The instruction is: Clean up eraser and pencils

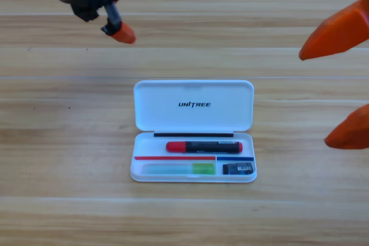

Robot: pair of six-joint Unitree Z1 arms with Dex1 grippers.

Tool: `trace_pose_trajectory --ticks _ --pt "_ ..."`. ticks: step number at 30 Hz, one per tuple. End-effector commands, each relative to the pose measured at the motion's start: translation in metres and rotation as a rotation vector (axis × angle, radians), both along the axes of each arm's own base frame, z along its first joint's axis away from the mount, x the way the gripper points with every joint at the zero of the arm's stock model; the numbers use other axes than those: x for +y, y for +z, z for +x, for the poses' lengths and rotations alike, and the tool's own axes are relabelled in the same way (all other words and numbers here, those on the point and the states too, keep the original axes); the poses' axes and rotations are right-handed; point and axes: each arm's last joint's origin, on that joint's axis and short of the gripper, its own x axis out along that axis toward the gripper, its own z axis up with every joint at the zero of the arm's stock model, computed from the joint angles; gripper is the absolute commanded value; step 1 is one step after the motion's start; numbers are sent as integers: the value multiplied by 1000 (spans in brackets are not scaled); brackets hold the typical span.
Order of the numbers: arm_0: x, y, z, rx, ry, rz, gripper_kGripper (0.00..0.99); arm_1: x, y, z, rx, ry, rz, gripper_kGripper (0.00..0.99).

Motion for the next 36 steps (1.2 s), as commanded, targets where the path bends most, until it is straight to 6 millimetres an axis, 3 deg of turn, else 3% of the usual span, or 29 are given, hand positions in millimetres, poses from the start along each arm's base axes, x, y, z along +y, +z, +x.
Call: trace_pose_trajectory --ticks 1,7,12,16,25,36 --pt "37 -15 20 48 57 -17 805 -9 -3 -2 15 -12 16 990" --pt "38 -20 19 58 -15 -9 546 -9 -3 -2 20 -10 18 990" --pt "34 -37 18 111 -93 -33 0 -9 -4 -2 22 -10 16 990" --pt "37 -46 6 105 -44 -82 0 -9 -4 -3 25 -8 16 990" --pt "28 -61 1 142 -74 -64 0 -10 -4 -4 25 -5 21 990" --pt "-3 -83 -11 199 -169 -64 0 -10 -4 -4 32 3 24 989"
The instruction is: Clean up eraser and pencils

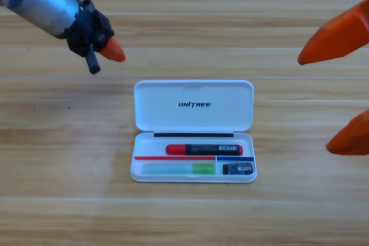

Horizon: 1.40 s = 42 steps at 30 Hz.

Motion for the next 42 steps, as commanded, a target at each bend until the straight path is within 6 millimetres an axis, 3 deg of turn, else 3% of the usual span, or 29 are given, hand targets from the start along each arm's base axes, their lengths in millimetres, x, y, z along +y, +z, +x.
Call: trace_pose_trajectory --ticks 1,18,31,42 --pt "-27 -31 -10 73 -86 9 0 -10 -3 -3 13 -9 17 989" --pt "-51 -24 -30 66 -140 8 0 -10 -3 -3 17 -6 17 989" --pt "-57 -12 -45 62 -165 13 0 -11 -2 -4 16 -3 23 989" --pt "-59 3 -73 87 -207 14 0 -11 -2 -4 18 1 26 989"
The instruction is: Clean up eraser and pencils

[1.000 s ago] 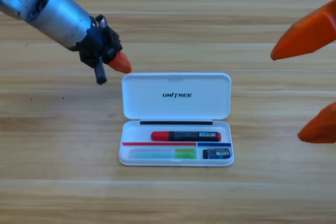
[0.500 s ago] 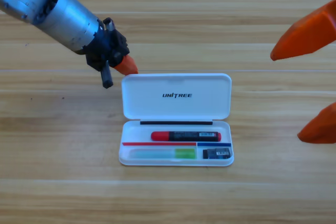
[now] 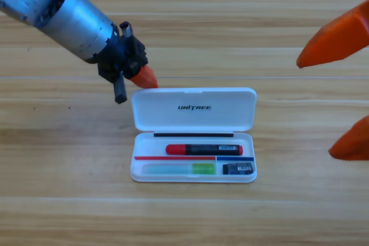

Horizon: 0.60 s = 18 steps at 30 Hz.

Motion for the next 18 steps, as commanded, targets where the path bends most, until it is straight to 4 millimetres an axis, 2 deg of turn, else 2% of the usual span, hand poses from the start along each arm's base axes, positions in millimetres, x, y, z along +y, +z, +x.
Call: trace_pose_trajectory --ticks 1,12,18 --pt "-4 1 -29 40 -45 10 0 -10 -2 -3 7 -18 13 989" --pt "-1 2 -50 41 -70 23 0 -6 -5 1 21 -16 8 989" --pt "0 -4 -61 41 -85 33 0 -4 -7 3 29 -12 5 989"
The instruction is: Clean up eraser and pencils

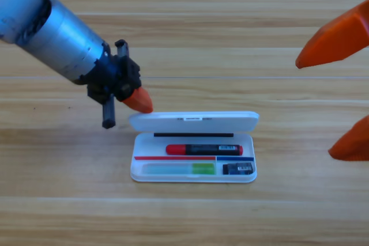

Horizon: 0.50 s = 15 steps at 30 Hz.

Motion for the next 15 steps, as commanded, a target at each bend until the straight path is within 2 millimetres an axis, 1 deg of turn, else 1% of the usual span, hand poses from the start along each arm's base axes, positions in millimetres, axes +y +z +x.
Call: trace_pose_trajectory --ticks 1,15 --pt "-1 -9 -20 11 -27 15 0 -3 -8 3 21 -13 -3 989" --pt "0 -38 -37 3 -52 32 0 0 -12 5 48 6 -8 989"
